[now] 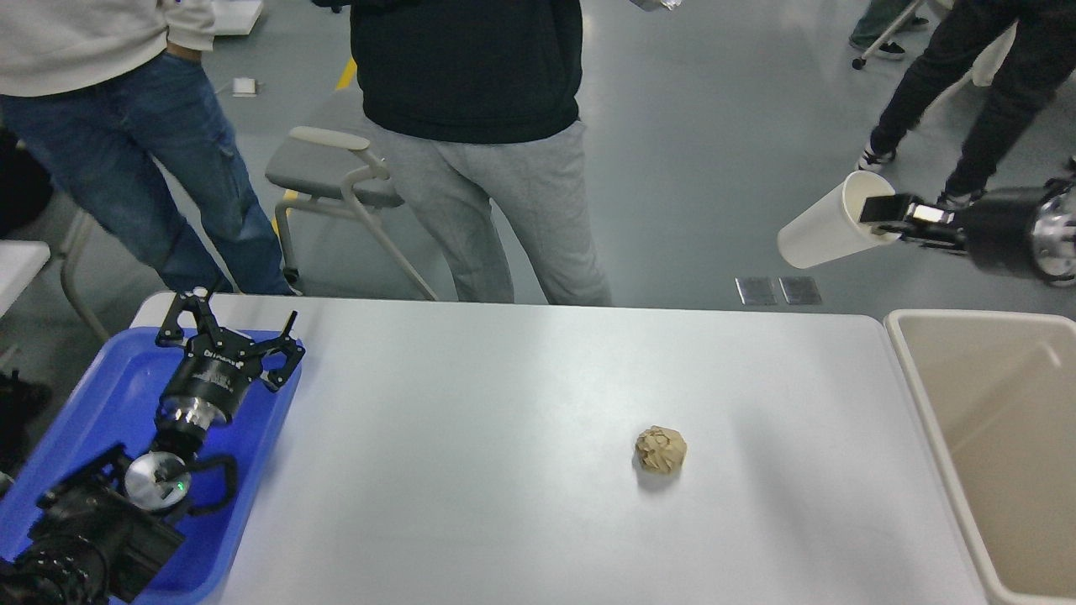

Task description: Tidy desktop

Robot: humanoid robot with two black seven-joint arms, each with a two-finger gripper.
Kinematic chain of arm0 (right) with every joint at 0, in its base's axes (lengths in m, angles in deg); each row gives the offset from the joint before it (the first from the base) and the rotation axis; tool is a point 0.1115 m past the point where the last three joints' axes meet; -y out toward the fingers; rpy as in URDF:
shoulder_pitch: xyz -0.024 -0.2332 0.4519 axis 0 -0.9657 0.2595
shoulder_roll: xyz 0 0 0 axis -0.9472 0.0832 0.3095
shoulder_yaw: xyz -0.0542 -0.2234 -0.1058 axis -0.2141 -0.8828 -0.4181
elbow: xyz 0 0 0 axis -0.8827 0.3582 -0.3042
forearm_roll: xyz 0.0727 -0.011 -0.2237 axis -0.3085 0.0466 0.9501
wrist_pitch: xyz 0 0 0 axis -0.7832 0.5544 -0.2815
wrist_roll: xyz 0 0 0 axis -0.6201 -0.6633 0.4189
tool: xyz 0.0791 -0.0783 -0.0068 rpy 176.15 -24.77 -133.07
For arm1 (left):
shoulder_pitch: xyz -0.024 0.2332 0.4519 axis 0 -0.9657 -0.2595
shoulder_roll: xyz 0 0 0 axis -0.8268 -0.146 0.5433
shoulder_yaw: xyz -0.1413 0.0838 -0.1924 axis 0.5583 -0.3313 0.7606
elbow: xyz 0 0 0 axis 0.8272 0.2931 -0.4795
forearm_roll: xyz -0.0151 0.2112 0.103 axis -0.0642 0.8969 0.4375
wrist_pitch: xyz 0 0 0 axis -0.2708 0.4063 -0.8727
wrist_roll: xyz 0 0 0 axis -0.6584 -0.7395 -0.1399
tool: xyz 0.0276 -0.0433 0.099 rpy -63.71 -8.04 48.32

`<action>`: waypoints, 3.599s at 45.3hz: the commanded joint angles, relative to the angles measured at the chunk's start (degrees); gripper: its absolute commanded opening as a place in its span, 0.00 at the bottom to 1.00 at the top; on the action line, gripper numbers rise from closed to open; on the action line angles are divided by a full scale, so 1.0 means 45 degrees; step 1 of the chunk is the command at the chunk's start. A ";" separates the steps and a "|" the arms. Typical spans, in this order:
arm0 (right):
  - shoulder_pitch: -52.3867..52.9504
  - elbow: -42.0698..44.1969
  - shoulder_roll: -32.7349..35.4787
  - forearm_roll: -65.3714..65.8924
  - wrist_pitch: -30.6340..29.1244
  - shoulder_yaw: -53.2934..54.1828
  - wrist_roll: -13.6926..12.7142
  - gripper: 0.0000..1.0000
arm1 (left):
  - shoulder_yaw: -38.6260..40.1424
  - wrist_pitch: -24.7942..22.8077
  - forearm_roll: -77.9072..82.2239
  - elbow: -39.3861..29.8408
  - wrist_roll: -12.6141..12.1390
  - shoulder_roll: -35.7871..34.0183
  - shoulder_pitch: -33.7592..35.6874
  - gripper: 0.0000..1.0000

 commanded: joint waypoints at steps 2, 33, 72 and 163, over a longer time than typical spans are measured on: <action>-0.4556 0.4226 0.1255 -0.4273 0.0780 0.2417 0.0773 0.00 | 0.0000 0.0000 -0.0002 0.0002 -0.0001 -0.0002 0.0003 1.00; -0.8698 1.5891 -0.6167 -1.0958 0.1501 0.2789 0.0891 0.00 | 0.0000 0.0000 -0.0002 0.0002 -0.0001 -0.0002 0.0003 1.00; -0.9090 1.5891 -0.6675 -1.1096 0.2089 0.2808 0.0754 0.90 | 0.0000 0.0000 -0.0002 0.0002 -0.0001 -0.0002 0.0003 1.00; -1.1941 0.5345 -1.0132 -0.5217 0.1933 1.6187 0.4328 1.00 | 0.0000 0.0000 -0.0022 0.0002 -0.0001 -0.0022 0.0003 1.00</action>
